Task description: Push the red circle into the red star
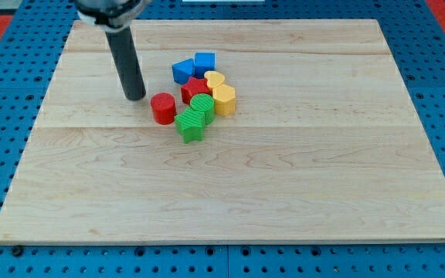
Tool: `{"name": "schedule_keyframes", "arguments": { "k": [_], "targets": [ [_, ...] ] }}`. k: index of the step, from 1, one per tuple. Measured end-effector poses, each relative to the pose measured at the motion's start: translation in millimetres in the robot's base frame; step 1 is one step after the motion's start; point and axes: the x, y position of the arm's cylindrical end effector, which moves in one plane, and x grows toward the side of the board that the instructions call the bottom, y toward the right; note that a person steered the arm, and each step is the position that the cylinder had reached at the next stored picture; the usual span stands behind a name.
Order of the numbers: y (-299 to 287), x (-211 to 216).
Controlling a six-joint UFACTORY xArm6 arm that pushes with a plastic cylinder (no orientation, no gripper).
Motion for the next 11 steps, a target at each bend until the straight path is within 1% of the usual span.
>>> {"name": "schedule_keyframes", "arguments": {
  "k": [1,2,4,5,6,7,8,10,11],
  "targets": [
    [6,29],
    [6,30],
    [44,15],
    [39,16],
    [27,43],
    [27,96],
    [39,127],
    [54,51],
    [54,47]
  ]
}}
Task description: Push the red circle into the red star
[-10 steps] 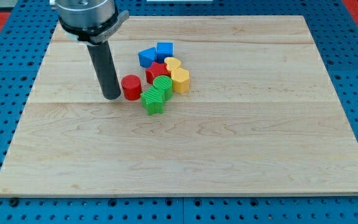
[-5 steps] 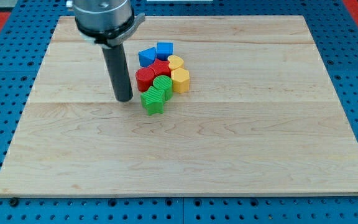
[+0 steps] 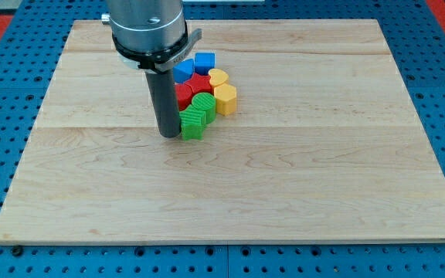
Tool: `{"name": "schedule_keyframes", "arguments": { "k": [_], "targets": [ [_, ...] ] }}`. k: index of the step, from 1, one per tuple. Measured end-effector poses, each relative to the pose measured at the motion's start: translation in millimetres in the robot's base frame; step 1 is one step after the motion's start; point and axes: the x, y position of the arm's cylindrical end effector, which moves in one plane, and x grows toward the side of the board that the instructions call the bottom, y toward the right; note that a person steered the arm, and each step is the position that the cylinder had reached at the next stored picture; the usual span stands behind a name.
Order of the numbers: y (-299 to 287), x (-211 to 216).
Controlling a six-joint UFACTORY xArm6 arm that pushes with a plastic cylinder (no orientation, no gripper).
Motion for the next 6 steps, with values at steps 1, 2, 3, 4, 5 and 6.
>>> {"name": "schedule_keyframes", "arguments": {
  "k": [1,2,3,4,5,6],
  "targets": [
    [16,-16],
    [25,-23],
    [25,-23],
    [25,-23],
    [-4,-16],
    [-38,-1]
  ]
}}
